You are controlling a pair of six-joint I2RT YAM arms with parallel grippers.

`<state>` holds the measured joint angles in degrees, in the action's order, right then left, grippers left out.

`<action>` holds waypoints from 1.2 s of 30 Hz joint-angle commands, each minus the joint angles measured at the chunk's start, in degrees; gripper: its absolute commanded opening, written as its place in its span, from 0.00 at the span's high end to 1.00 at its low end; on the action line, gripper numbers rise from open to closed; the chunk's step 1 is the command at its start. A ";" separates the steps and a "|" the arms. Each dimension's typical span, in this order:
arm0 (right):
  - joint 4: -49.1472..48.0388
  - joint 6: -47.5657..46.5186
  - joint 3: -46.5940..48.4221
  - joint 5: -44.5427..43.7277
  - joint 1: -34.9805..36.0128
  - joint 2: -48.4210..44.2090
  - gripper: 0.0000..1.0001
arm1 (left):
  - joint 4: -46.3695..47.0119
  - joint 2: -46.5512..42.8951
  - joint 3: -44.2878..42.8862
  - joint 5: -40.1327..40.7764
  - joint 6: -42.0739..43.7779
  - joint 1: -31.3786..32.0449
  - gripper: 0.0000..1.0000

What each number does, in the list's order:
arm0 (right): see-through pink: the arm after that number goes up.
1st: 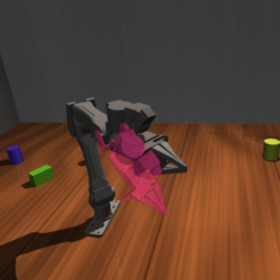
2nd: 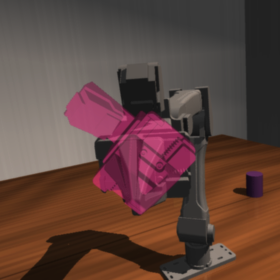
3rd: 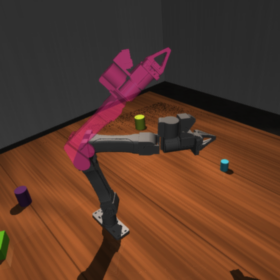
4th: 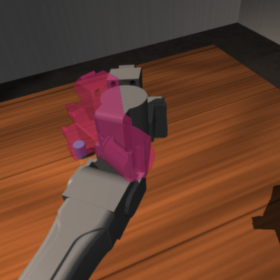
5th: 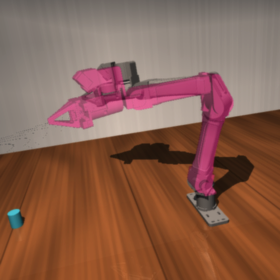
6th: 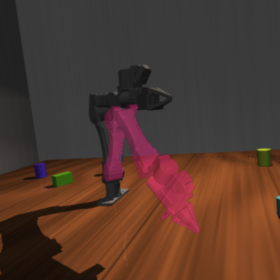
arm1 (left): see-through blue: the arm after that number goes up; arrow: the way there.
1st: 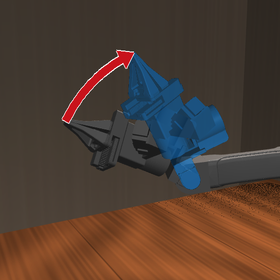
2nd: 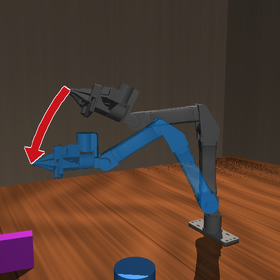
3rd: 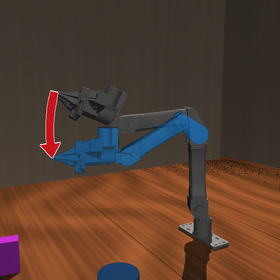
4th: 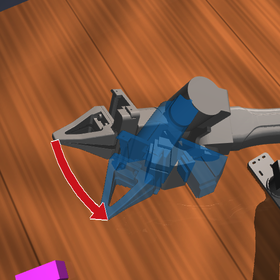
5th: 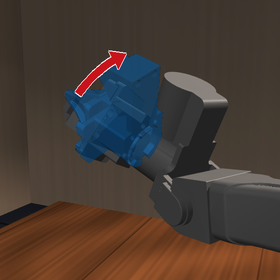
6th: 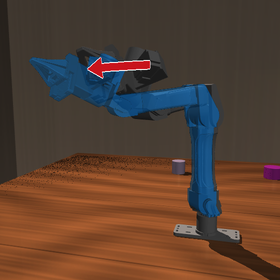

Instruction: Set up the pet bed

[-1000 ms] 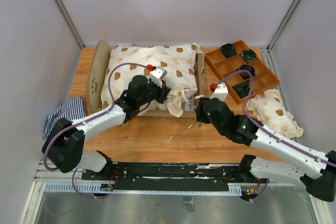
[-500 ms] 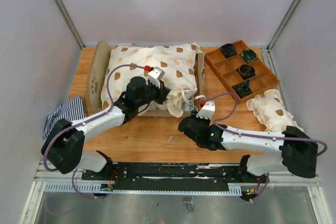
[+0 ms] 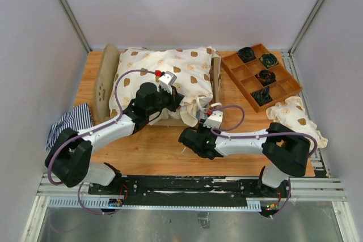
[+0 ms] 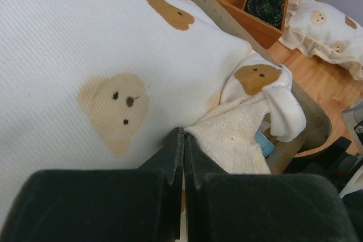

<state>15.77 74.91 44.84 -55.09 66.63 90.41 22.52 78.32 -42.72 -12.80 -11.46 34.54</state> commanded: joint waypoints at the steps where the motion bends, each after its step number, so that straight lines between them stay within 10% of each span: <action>1: 5.32 6.37 2.84 -4.43 0.35 4.19 0.61 | 2.80 1.03 0.37 -0.56 -0.82 -0.96 1.00; 36: 19.26 12.93 8.50 -3.94 0.34 14.22 0.60 | 3.40 0.07 1.97 -0.48 -1.44 -1.85 1.00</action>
<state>31.62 85.84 52.42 -57.12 66.65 101.25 24.36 79.53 -41.34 -13.34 -12.60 33.50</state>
